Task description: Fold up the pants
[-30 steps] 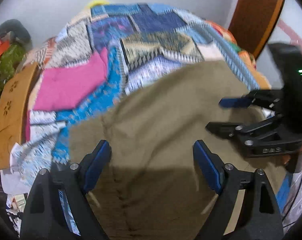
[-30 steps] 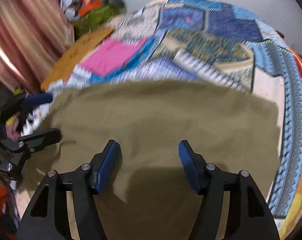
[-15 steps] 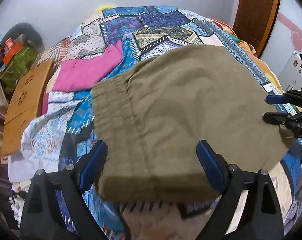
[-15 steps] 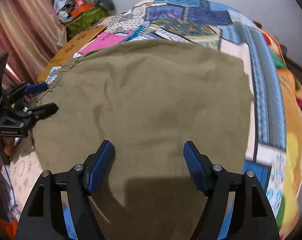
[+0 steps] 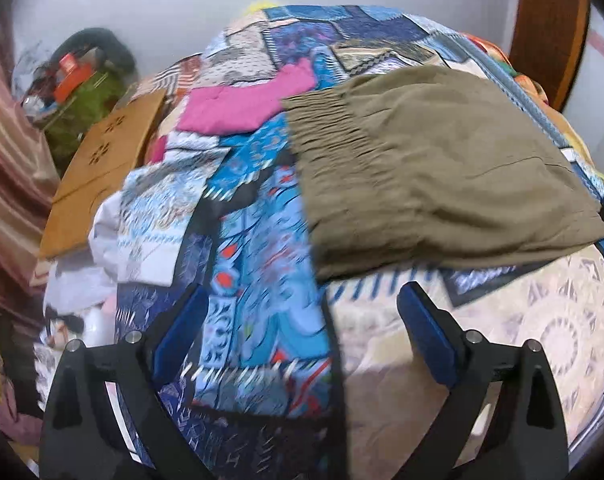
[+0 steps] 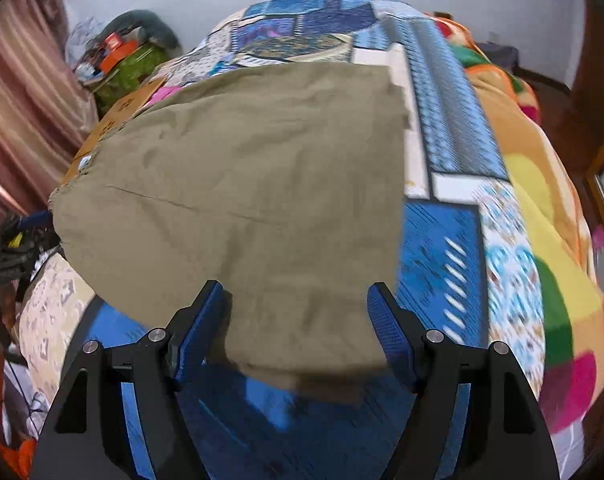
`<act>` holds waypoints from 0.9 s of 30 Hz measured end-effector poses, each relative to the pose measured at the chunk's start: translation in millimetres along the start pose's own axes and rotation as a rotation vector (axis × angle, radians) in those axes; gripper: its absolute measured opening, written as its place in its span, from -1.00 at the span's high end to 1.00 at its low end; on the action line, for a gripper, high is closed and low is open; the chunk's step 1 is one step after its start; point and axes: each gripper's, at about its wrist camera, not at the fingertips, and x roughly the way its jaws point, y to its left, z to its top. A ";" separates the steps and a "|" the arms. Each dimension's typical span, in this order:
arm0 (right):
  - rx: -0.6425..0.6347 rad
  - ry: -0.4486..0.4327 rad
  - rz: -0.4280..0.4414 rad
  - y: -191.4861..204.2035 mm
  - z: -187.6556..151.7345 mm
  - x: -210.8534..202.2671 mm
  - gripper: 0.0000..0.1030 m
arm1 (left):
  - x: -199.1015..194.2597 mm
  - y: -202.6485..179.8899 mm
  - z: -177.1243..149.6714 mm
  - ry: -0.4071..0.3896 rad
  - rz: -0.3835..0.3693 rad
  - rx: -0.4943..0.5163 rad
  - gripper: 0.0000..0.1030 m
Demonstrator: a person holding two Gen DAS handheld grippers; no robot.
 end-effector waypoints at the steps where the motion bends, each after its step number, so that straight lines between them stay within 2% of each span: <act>1: 0.015 -0.002 0.004 -3.8 -3.9 -3.0 -0.38 | -0.4 6.6 -3.3 0.013 -0.015 -0.026 -0.89; 6: 0.043 -0.010 -0.040 -9.9 -13.2 -11.9 -0.40 | -4.3 23.1 -10.1 0.044 -0.007 -0.092 -0.88; 9: 0.009 -0.018 -0.084 -2.8 -9.7 -18.4 -0.40 | -15.9 21.0 -8.4 0.017 -0.026 -0.100 -0.88; 12: -0.046 -0.050 -0.098 12.2 -0.7 -26.0 -0.40 | -29.6 13.6 -1.8 -0.017 -0.096 -0.120 -0.88; 17: -0.126 -0.116 -0.034 49.1 22.7 -29.7 -0.40 | -38.8 -9.4 12.7 -0.039 -0.255 -0.135 -0.88; 23: -0.209 -0.149 0.042 93.5 45.5 -7.4 -0.41 | -17.6 -32.7 16.6 0.041 -0.365 -0.157 -0.88; 25: -0.232 -0.137 0.044 103.8 49.3 6.8 -0.41 | -7.6 -33.0 15.5 0.078 -0.418 -0.193 -0.88; 27: -0.251 -0.118 0.052 110.1 52.0 22.0 -0.41 | -3.6 -32.0 15.5 0.077 -0.442 -0.220 -0.88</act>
